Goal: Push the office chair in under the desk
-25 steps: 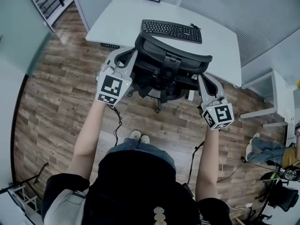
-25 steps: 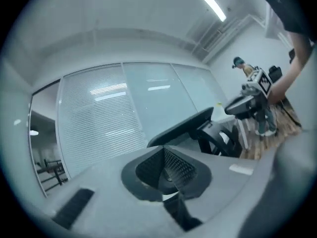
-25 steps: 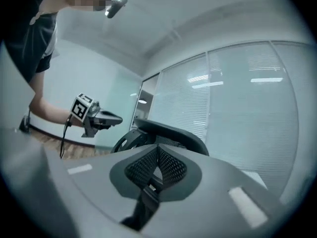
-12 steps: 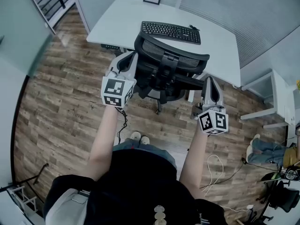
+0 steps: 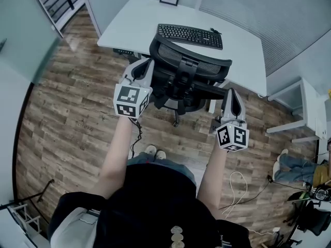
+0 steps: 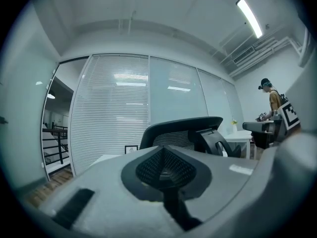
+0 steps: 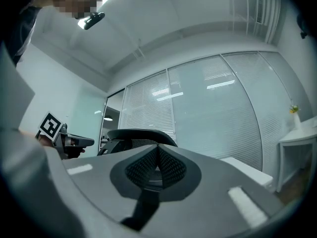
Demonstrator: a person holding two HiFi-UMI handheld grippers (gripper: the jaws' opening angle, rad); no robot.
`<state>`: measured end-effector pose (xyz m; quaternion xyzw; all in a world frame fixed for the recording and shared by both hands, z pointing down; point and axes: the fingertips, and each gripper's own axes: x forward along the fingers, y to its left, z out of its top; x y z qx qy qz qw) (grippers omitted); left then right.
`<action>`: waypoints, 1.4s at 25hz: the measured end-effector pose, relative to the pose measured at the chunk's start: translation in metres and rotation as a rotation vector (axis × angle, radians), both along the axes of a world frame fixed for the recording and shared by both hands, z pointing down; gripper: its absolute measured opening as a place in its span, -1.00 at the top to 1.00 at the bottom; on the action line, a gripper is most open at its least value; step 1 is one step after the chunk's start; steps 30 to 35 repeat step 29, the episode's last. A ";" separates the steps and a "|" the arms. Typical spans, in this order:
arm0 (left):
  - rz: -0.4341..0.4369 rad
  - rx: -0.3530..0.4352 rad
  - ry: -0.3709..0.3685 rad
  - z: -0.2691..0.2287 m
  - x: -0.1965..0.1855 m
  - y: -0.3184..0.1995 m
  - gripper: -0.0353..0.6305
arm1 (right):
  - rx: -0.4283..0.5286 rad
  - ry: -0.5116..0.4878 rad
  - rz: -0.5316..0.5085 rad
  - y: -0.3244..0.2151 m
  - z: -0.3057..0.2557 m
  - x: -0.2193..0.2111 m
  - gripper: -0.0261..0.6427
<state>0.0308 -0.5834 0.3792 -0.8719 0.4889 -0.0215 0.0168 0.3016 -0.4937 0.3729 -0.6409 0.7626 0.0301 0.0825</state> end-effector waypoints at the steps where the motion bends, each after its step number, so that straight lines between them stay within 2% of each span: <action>1: 0.003 -0.001 -0.003 0.001 0.001 0.000 0.87 | 0.000 0.002 0.005 0.000 0.000 0.001 0.90; 17: 0.029 -0.026 -0.033 0.011 0.007 0.003 0.87 | -0.010 0.029 0.053 0.005 -0.002 0.008 0.91; 35: 0.022 -0.037 -0.054 0.014 0.004 0.003 0.87 | -0.014 0.032 0.042 0.004 -0.002 0.004 0.91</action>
